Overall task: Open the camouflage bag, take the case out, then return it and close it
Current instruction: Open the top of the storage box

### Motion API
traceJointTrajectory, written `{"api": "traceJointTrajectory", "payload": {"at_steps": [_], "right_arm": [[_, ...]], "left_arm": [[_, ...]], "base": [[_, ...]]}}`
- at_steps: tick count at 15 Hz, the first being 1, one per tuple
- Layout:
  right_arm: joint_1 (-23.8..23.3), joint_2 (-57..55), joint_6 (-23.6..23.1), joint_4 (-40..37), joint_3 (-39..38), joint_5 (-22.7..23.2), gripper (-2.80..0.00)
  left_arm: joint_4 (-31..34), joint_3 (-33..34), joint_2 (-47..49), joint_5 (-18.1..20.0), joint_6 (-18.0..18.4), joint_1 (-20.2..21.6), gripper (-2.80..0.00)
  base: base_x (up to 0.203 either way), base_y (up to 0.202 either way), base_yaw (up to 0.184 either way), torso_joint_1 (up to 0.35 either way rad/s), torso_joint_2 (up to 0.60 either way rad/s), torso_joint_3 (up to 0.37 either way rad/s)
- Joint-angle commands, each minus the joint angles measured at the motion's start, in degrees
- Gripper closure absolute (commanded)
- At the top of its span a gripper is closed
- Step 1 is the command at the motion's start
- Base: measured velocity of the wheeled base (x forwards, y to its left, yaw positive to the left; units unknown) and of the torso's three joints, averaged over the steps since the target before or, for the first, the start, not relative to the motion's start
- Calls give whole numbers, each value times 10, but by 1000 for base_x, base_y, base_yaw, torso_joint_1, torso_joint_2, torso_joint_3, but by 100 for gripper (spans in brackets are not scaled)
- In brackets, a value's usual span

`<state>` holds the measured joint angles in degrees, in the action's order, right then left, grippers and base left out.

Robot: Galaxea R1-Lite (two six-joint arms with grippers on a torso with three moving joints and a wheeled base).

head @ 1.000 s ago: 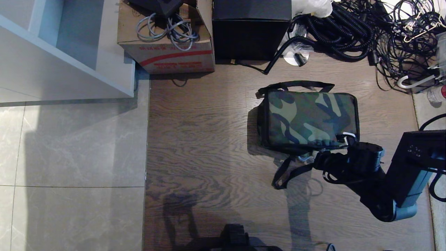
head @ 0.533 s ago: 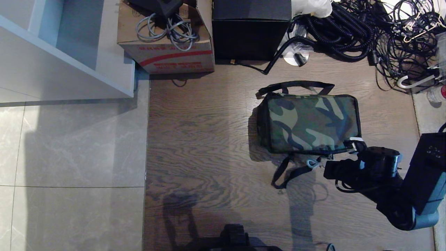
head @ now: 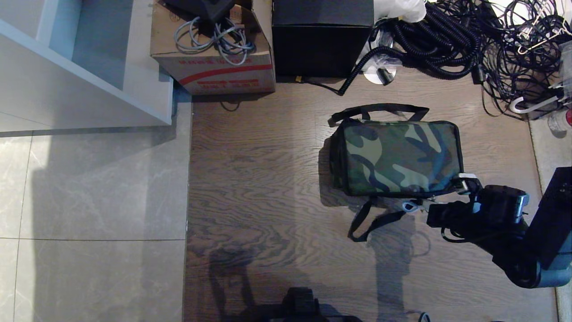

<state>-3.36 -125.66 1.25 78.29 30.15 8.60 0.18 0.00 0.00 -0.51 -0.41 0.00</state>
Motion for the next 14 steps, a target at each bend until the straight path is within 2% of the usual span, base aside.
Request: {"api": "traceJointTrajectory", "payload": {"at_steps": [1,7,11,14], "right_arm": [[-26,-2,-10,-15,17,11,0],[-84,6,-17,-93,81,50,0],[-121,5,-17,-119,108,92,0],[-123,7,-21,-125,101,98,0]], "left_arm": [[0,0,0,0,0,0,0],[0,0,0,0,0,0,0],[0,0,0,0,0,0,0],[0,0,0,0,0,0,0]], "base": [[0,0,0,0,0,0],[0,0,0,0,0,0],[0,0,0,0,0,0],[0,0,0,0,0,0]]}}
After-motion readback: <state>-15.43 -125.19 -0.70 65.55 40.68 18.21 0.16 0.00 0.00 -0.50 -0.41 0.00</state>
